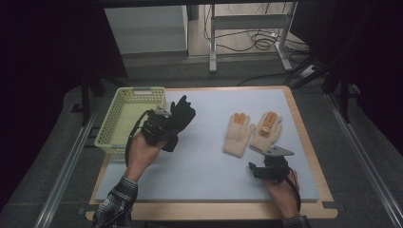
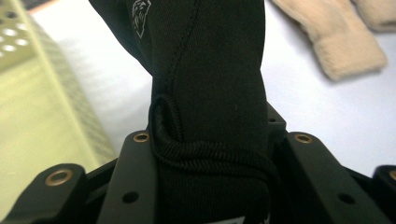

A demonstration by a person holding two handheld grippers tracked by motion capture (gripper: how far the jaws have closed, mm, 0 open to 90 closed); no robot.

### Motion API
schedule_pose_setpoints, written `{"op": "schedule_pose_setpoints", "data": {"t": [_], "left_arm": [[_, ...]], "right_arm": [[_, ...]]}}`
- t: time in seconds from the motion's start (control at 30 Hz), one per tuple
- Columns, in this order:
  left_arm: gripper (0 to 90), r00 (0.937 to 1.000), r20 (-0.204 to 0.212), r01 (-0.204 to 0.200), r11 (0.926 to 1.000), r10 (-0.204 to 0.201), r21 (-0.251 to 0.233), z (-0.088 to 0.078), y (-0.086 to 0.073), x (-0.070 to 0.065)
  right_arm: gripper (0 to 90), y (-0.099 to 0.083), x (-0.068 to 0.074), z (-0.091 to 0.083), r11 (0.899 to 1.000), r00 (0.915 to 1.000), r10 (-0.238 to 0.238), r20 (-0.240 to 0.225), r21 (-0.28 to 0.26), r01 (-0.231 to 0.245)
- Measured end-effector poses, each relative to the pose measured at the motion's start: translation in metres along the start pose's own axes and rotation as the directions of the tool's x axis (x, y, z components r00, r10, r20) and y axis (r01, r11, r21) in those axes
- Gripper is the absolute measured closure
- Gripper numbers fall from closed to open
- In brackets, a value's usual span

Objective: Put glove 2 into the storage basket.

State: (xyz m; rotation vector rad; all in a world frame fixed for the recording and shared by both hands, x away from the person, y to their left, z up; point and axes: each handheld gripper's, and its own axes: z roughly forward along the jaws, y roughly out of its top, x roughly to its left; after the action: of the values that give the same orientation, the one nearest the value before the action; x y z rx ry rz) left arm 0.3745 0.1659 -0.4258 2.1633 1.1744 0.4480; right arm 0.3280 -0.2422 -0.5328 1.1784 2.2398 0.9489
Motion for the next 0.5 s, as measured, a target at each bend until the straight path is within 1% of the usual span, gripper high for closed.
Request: {"op": "schedule_pose_setpoints", "data": {"t": [0.03, 0.23, 0.33, 0.5], "left_arm": [[62.5, 1.0000, -0.009, 0.001, 1.0000, -0.001, -0.002, -0.001, 0.001, 0.004], [62.4, 0.9977, -0.052, 0.043, 0.9990, -0.044, -0.005, -0.008, 0.004, 0.031], [62.3, 0.9946, -0.081, 0.064, 0.9979, -0.065, -0.003, -0.009, 0.003, 0.046], [62.2, 0.9867, -0.127, 0.101, 0.9948, -0.101, -0.007, -0.012, -0.003, 0.073]], "right_arm": [[22.6, 0.000, 0.000, 0.000, 1.000, 1.0000, 0.000, 0.000, 0.000, 0.000], [22.6, 0.000, 0.000, 0.000, 1.000, 1.0000, 0.001, 0.000, -0.003, -0.001], [22.6, 0.000, 0.000, 0.000, 1.000, 1.0000, 0.001, 0.000, -0.003, -0.001], [22.6, 0.000, 0.000, 0.000, 1.000, 1.0000, 0.001, 0.000, -0.002, -0.001]]}}
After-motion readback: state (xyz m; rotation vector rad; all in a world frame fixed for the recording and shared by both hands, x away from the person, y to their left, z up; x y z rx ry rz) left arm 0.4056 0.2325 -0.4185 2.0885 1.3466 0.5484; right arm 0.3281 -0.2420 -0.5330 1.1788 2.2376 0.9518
